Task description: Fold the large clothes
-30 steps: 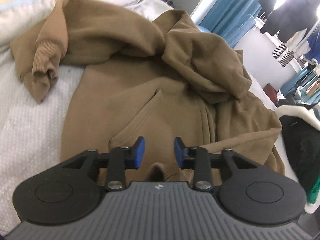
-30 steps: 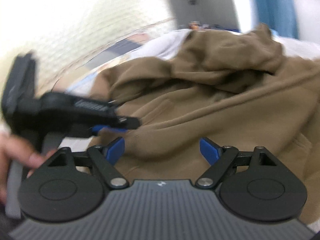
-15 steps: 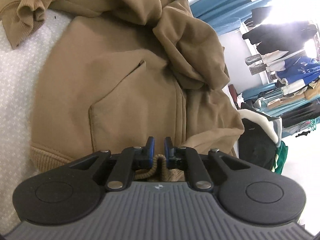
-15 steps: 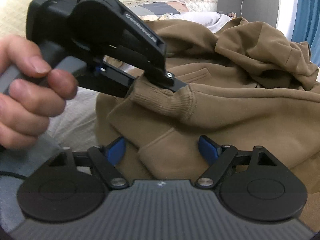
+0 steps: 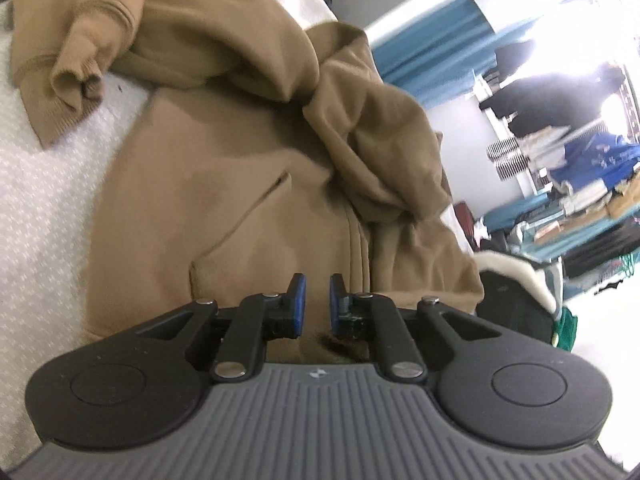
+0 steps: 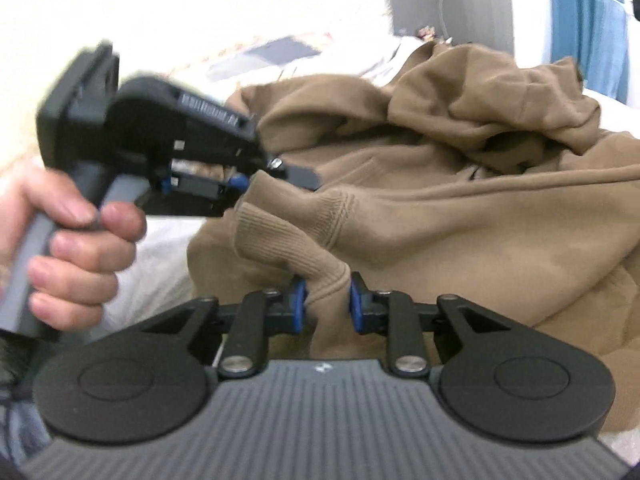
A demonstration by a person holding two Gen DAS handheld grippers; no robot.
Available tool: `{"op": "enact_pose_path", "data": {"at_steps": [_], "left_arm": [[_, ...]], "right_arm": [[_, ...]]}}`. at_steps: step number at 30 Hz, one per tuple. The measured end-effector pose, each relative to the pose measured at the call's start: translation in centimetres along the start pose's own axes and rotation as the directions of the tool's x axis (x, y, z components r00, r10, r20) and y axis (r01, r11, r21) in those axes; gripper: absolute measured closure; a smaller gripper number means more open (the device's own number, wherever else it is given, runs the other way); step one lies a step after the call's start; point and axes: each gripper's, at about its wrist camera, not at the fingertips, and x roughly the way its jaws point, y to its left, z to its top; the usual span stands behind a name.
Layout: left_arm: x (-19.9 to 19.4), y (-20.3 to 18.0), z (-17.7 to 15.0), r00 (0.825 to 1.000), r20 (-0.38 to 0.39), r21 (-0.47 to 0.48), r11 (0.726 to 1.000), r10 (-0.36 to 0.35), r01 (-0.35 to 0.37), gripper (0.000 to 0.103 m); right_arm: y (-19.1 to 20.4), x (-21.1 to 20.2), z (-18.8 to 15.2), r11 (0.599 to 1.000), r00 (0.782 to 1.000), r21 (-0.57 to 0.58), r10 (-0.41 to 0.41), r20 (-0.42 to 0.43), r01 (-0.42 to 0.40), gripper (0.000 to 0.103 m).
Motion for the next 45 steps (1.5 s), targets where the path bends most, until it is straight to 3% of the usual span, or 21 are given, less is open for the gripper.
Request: {"op": "enact_pose_path", "data": {"at_steps": [4,7,11,18,28,33,35,36,40,45], "left_arm": [[-0.7,0.1,0.2,0.999,0.03,-0.008,1.0,-0.016,0.016,0.09],[-0.9,-0.1,0.2,0.999,0.036,0.006,1.0,-0.026,0.026,0.09],[-0.8,-0.9,-0.2,0.999,0.027,0.037,0.999,-0.02,0.019,0.09],[-0.4,-2.5,-1.3,1.0,0.021,0.103,0.995,0.016,-0.018,0.09],[0.1,-4.5,-2.5,0.999,0.003,0.212,0.976,0.049,-0.048,0.09],[0.7,-4.8,-2.7,0.998,0.0,0.245,0.967,0.068,-0.066,0.09],[0.9,-4.9,-2.7,0.997,-0.003,0.252,0.965,0.076,-0.073,0.09],[1.1,-5.0,-2.8,0.997,-0.004,0.257,0.963,0.082,-0.078,0.09],[2.0,-5.2,-2.9,0.994,-0.013,0.275,0.956,0.109,-0.101,0.09],[3.1,-5.4,-3.1,0.99,-0.024,0.285,0.95,0.137,-0.125,0.09]], "right_arm": [[-1.2,-2.6,0.9,0.997,0.995,0.049,-0.06,0.086,0.056,0.08],[-2.4,-5.0,1.8,0.989,0.978,0.092,-0.129,0.162,0.115,0.08],[-4.1,-8.6,3.2,0.961,0.934,0.109,-0.272,0.232,0.253,0.082],[-11.0,-16.5,5.6,0.897,0.848,0.261,-0.428,0.313,0.356,0.083],[-21.0,-24.0,5.7,0.738,0.676,0.452,-0.66,0.328,0.501,0.084],[-26.7,-26.3,2.7,0.601,0.573,0.556,-0.78,0.252,0.574,0.084],[-29.6,-26.7,0.6,0.536,0.547,0.608,-0.815,0.192,0.585,0.084],[-31.0,-26.8,-0.6,0.506,0.547,0.642,-0.822,0.157,0.576,0.084],[-36.1,-25.6,-5.8,0.401,0.589,0.762,-0.808,0.032,0.509,0.084],[-39.2,-23.0,-9.6,0.34,0.631,0.812,-0.774,-0.045,0.474,0.083]]}}
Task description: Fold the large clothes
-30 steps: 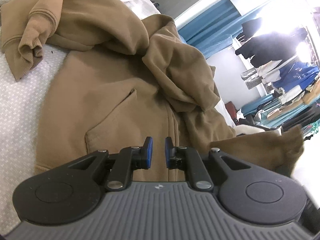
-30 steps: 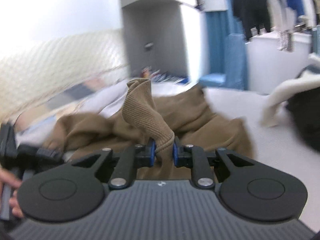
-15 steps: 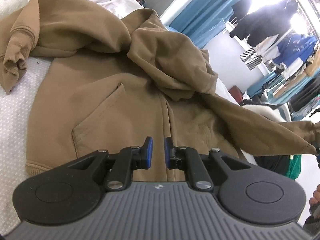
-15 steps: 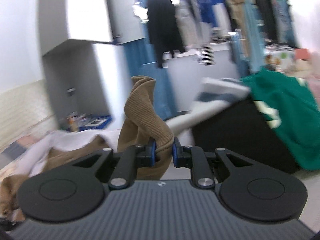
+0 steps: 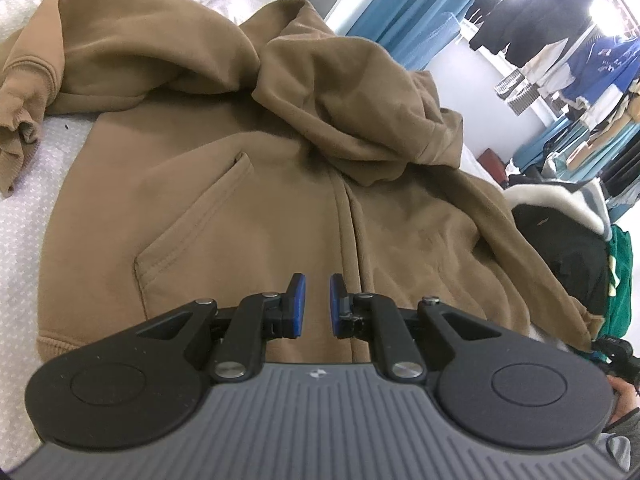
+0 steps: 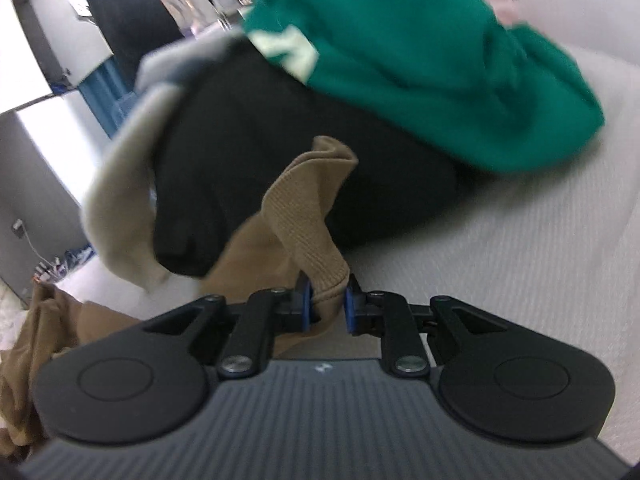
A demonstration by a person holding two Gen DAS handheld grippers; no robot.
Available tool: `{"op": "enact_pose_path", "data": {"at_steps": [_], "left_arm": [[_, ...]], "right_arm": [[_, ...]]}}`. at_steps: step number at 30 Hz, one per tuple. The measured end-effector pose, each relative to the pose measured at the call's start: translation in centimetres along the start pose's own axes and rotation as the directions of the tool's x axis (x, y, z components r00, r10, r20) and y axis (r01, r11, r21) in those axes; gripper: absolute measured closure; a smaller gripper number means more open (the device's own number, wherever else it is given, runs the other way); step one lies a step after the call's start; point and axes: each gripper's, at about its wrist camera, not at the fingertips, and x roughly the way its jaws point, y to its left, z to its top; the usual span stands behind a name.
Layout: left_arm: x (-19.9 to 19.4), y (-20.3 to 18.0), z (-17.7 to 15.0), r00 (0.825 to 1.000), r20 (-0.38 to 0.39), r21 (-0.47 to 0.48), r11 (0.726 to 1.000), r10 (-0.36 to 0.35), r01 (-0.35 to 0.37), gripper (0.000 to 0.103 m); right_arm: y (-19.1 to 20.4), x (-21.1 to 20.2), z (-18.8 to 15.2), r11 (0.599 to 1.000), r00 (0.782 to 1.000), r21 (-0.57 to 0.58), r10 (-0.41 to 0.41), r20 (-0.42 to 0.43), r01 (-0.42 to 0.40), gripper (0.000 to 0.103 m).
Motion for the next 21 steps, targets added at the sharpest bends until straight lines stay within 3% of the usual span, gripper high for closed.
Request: {"op": "enact_pose_path", "data": {"at_steps": [8,13,14,15,16,17,21], "left_arm": [[0.3,-1.0,0.3,1.0,0.018,0.04,0.999,0.019,-0.02,0.088],[-0.7,-2.6,0.4,0.998,0.067,0.123,0.992,0.021,-0.029,0.066],[-0.9,-3.0,0.4,0.997,0.072,0.136,0.99,0.014,-0.023,0.062],[-1.2,-3.4,0.5,0.997,0.078,0.152,0.988,0.007,-0.019,0.056],[-1.6,-3.9,0.4,0.996,0.09,0.171,0.985,0.001,-0.016,0.055],[-1.9,-4.4,0.4,0.995,0.103,0.189,0.982,-0.002,-0.017,0.055],[-3.6,-5.8,0.7,0.989,0.15,0.235,0.972,-0.008,-0.028,0.054]], "right_arm": [[0.0,1.0,-1.7,0.999,0.998,-0.006,-0.034,-0.061,0.033,0.08],[1.6,-0.8,-1.6,0.993,0.996,-0.106,-0.052,-0.069,0.044,0.073],[1.7,-1.1,-1.4,0.992,0.996,-0.116,-0.052,-0.072,0.044,0.061],[2.0,-1.6,-1.3,0.99,0.996,-0.133,-0.053,-0.067,0.044,0.036],[2.2,-2.2,-1.3,0.988,0.997,-0.148,-0.047,-0.056,0.038,0.024],[2.3,-2.8,-1.1,0.987,0.998,-0.156,-0.045,-0.043,0.038,0.018],[3.5,-4.7,-0.2,0.977,0.999,-0.213,-0.03,-0.015,0.026,0.019]]}}
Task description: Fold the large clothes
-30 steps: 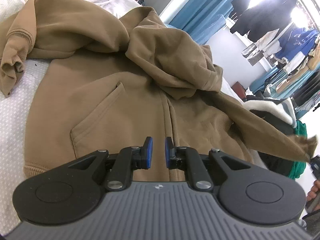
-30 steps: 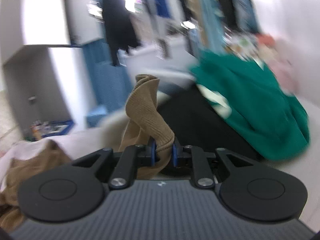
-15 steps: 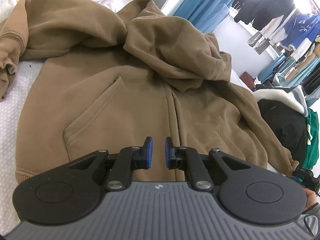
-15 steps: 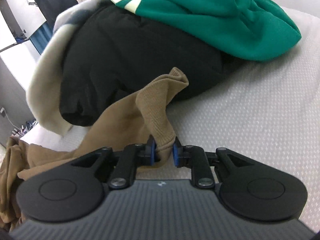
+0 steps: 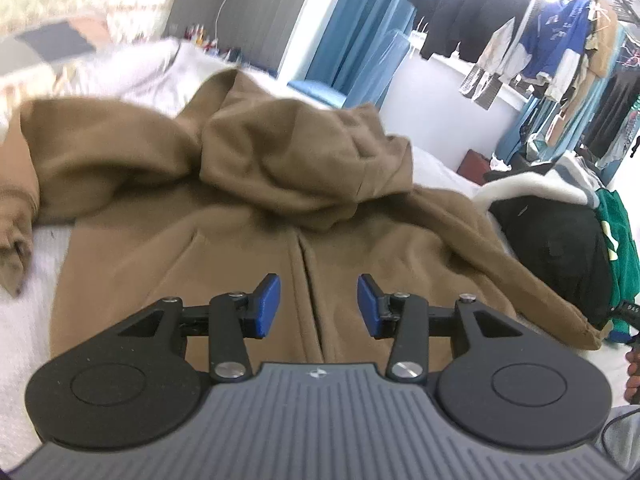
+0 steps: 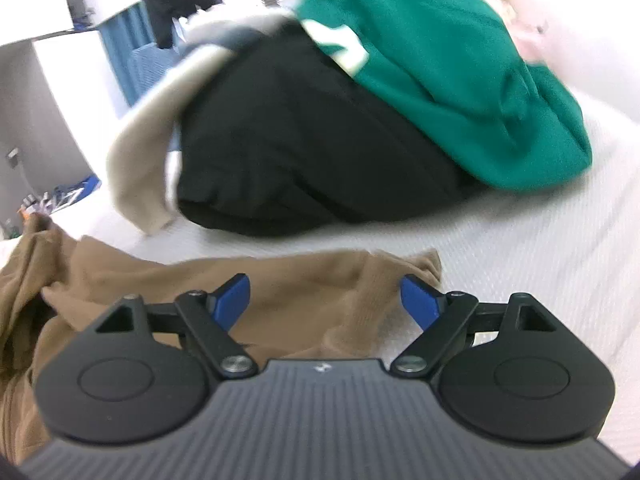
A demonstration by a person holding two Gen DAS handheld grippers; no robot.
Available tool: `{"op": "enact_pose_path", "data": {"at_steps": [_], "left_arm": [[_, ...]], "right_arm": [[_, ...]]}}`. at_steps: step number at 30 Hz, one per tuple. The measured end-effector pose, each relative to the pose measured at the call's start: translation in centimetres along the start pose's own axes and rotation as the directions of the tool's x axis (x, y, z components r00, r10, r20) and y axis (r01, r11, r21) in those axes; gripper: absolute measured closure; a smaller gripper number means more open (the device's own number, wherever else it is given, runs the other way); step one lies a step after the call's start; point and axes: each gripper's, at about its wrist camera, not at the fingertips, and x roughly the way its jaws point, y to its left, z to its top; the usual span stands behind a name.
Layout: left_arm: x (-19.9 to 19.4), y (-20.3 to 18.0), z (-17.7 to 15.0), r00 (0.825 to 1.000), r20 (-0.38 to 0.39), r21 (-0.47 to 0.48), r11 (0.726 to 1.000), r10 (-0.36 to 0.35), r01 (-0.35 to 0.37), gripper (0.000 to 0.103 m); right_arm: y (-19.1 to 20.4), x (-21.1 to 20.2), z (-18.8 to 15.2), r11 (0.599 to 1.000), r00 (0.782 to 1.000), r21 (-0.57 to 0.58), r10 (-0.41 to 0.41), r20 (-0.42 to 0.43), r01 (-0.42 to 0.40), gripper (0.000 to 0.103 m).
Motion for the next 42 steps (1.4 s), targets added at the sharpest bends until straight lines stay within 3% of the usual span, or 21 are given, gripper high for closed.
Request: {"op": "enact_pose_path", "data": {"at_steps": [4,8,13,19,24,27,32,34,36,38,39,42], "left_arm": [[-1.6,-0.6,1.3,0.999,0.033,0.013,1.0,-0.002,0.001,0.054],[-3.1,-1.1,2.6,0.998,0.063,0.028,1.0,0.0,-0.001,0.054],[-4.7,-2.1,4.6,0.993,0.115,0.073,0.997,0.027,-0.036,0.054],[-5.5,-2.6,6.9,0.987,0.153,0.11,0.992,0.042,-0.059,0.054],[-4.1,-2.2,7.8,0.983,0.174,0.132,0.987,0.067,-0.091,0.05],[-2.0,-1.1,7.4,0.98,0.174,0.135,0.984,0.096,-0.12,0.05],[1.4,1.7,5.7,0.983,0.148,0.08,0.99,0.106,-0.119,0.048],[2.5,2.5,5.3,0.984,0.136,0.062,0.99,0.115,-0.124,0.043],[3.5,3.1,5.0,0.983,0.125,0.067,0.988,0.131,-0.14,0.038],[4.1,3.6,4.9,0.982,0.119,0.066,0.986,0.144,-0.152,0.038],[4.4,4.0,4.9,0.983,0.114,0.061,0.986,0.145,-0.153,0.038],[5.2,4.9,4.6,0.982,0.095,0.041,0.985,0.163,-0.168,0.038]], "right_arm": [[3.5,-3.1,1.2,0.994,0.995,-0.075,0.081,0.066,-0.076,0.019],[8.7,-6.4,2.3,0.967,0.97,-0.167,0.213,0.116,-0.193,0.019],[16.5,-9.3,1.9,0.895,0.918,-0.281,0.385,0.092,-0.347,0.019],[25.6,-11.6,-2.0,0.77,0.827,-0.356,0.561,-0.014,-0.529,0.019],[30.5,-11.5,-5.4,0.686,0.776,-0.43,0.628,-0.058,-0.588,0.02],[31.7,-10.1,-7.2,0.663,0.755,-0.42,0.65,-0.087,-0.62,0.02],[32.4,-7.9,-10.4,0.64,0.746,-0.421,0.648,-0.153,-0.643,0.02],[32.4,-7.0,-11.0,0.636,0.746,-0.42,0.641,-0.181,-0.648,0.019],[32.8,-6.1,-11.6,0.64,0.748,-0.408,0.633,-0.202,-0.652,0.01],[33.3,-5.4,-11.9,0.64,0.75,-0.408,0.627,-0.211,-0.651,0.009],[33.5,-5.1,-11.9,0.641,0.752,-0.411,0.623,-0.216,-0.649,0.009],[35.1,-3.6,-12.6,0.666,0.79,-0.434,0.568,-0.232,-0.607,0.009]]}}
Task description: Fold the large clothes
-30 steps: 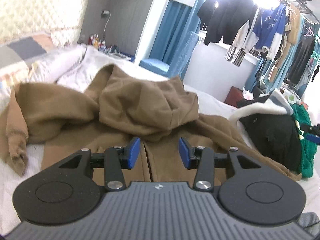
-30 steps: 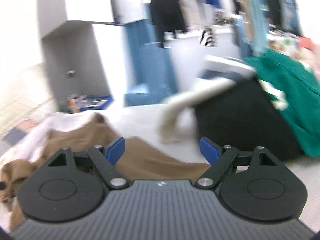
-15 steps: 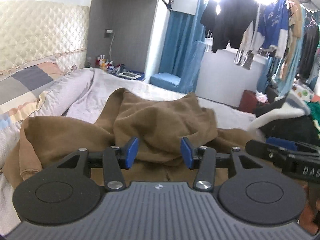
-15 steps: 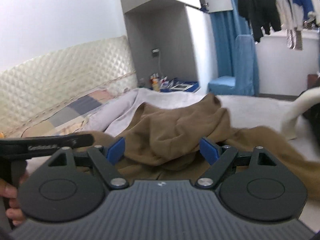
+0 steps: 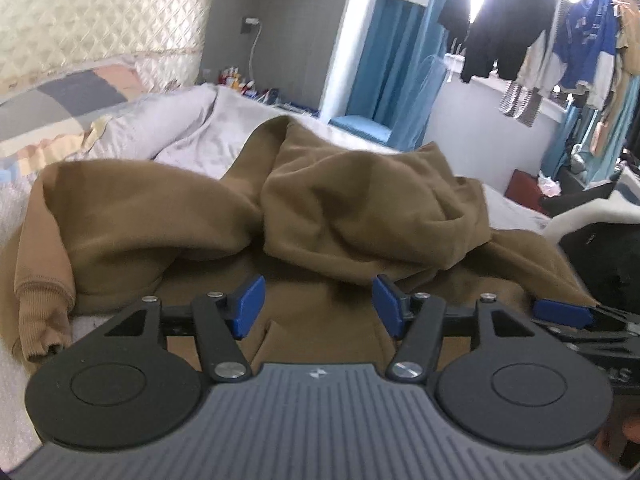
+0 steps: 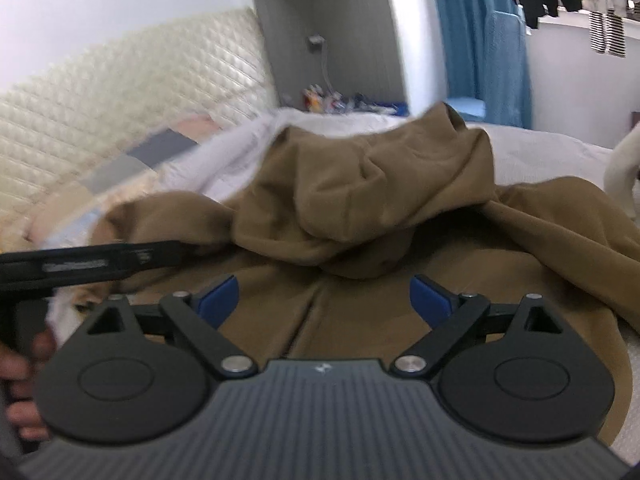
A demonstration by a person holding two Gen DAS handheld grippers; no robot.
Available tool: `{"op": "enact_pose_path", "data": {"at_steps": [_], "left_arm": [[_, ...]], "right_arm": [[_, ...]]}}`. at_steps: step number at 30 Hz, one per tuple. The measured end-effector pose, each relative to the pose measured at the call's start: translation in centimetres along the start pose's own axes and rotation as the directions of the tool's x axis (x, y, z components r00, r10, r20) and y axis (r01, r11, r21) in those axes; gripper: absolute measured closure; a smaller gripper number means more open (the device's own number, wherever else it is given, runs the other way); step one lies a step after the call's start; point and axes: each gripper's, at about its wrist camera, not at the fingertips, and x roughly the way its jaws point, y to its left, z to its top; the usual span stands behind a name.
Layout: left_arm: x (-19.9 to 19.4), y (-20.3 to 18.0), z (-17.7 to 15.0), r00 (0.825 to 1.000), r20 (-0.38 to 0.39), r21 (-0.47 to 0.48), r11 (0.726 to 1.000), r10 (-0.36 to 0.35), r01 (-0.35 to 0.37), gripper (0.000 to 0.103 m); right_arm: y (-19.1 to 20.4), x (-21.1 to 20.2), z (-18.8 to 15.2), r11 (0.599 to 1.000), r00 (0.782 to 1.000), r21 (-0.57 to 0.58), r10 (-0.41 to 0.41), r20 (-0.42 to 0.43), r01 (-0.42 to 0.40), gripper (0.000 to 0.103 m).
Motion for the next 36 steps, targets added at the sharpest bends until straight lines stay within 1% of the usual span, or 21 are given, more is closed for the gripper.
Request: {"op": "enact_pose_path", "data": {"at_steps": [3,8,10,12,14,16,17,19,20,21,22,23,24,25,26,27,29,31,34,36], "left_arm": [[0.6,0.5,-0.5,1.0,-0.014,-0.006,1.0,0.024,-0.024,0.038],[2.0,2.3,-0.5,0.999,-0.023,-0.063,0.997,0.037,-0.038,0.038],[2.8,2.9,-0.6,0.999,-0.037,-0.093,0.995,0.037,-0.04,0.038],[3.5,3.6,-0.9,0.998,-0.06,-0.136,0.991,0.01,-0.018,0.038],[4.3,4.1,-1.4,0.996,-0.084,-0.159,0.987,0.0,-0.014,0.038],[4.9,4.6,-1.8,0.994,-0.104,-0.182,0.983,-0.011,-0.008,0.038],[5.1,4.9,-1.9,0.994,-0.109,-0.195,0.981,-0.022,0.0,0.038],[5.2,5.2,-2.1,0.993,-0.113,-0.218,0.976,-0.035,0.009,0.038],[5.1,5.3,-2.1,0.993,-0.112,-0.225,0.974,-0.035,0.009,0.038],[5.0,5.4,-2.2,0.993,-0.112,-0.236,0.972,-0.037,0.01,0.038],[4.9,5.6,-2.4,0.993,-0.112,-0.246,0.969,-0.046,0.017,0.038],[4.8,5.7,-2.6,0.992,-0.113,-0.249,0.968,-0.051,0.022,0.038],[4.7,5.6,-2.8,0.993,-0.112,-0.244,0.97,-0.043,0.014,0.038],[4.6,5.5,-2.9,0.994,-0.111,-0.229,0.973,-0.025,-0.001,0.038],[4.5,5.3,-3.0,0.994,-0.106,-0.2,0.979,0.003,-0.024,0.038],[4.5,5.1,-2.9,0.995,-0.103,-0.185,0.982,0.015,-0.034,0.038],[4.5,5.1,-2.9,0.996,-0.093,-0.18,0.983,0.014,-0.031,0.038],[4.8,5.4,-2.7,0.996,-0.087,-0.184,0.983,0.007,-0.023,0.038],[5.2,6.6,-2.1,0.998,-0.061,-0.203,0.979,0.004,-0.016,0.038],[5.7,7.3,-1.7,0.999,-0.039,-0.202,0.978,0.034,-0.041,0.038]], "right_arm": [[0.2,2.9,0.2,1.0,0.999,-0.019,0.006,-0.051,-0.007,0.009],[-0.2,8.1,1.5,1.0,0.998,-0.016,-0.014,-0.063,0.013,0.009],[-0.1,10.0,1.9,0.999,0.998,-0.03,-0.039,-0.045,0.037,0.01],[0.0,11.4,2.5,0.997,0.998,-0.04,-0.067,-0.004,0.066,0.01],[0.0,12.3,3.0,0.997,0.997,-0.028,-0.071,0.022,0.072,0.01],[0.1,13.0,3.5,0.996,0.996,-0.023,-0.08,0.03,0.08,0.015],[0.3,13.3,3.9,0.995,0.995,-0.025,-0.093,0.035,0.094,0.021],[0.5,13.8,4.8,0.994,0.994,-0.044,-0.102,0.043,0.104,0.025],[0.7,14.1,5.2,0.992,0.993,-0.059,-0.109,0.044,0.111,0.032],[0.9,14.5,5.9,0.988,0.991,-0.086,-0.125,0.044,0.129,0.043],[1.0,15.0,6.6,0.982,0.988,-0.113,-0.146,0.044,0.15,0.05],[1.1,15.6,7.4,0.976,0.985,-0.135,-0.169,0.035,0.173,0.065],[1.0,16.3,8.3,0.973,0.983,-0.144,-0.181,0.019,0.182,0.072],[0.8,16.9,9.1,0.972,0.982,-0.141,-0.187,0.008,0.186,0.075],[0.7,17.5,10.3,0.971,0.98,-0.139,-0.197,-0.001,0.194,0.082],[0.8,18.0,11.5,0.969,0.979,-0.139,-0.205,-0.006,0.202,0.086],[1.0,18.9,13.8,0.967,0.976,-0.142,-0.216,-0.003,0.213,0.088],[1.3,19.9,17.1,0.965,0.975,-0.14,-0.223,0.008,0.222,0.089],[1.8,21.4,21.8,0.962,0.973,-0.152,-0.221,0.063,0.228,0.089],[2.0,23.0,24.7,0.957,0.97,-0.164,-0.227,0.082,0.238,0.089]]}}
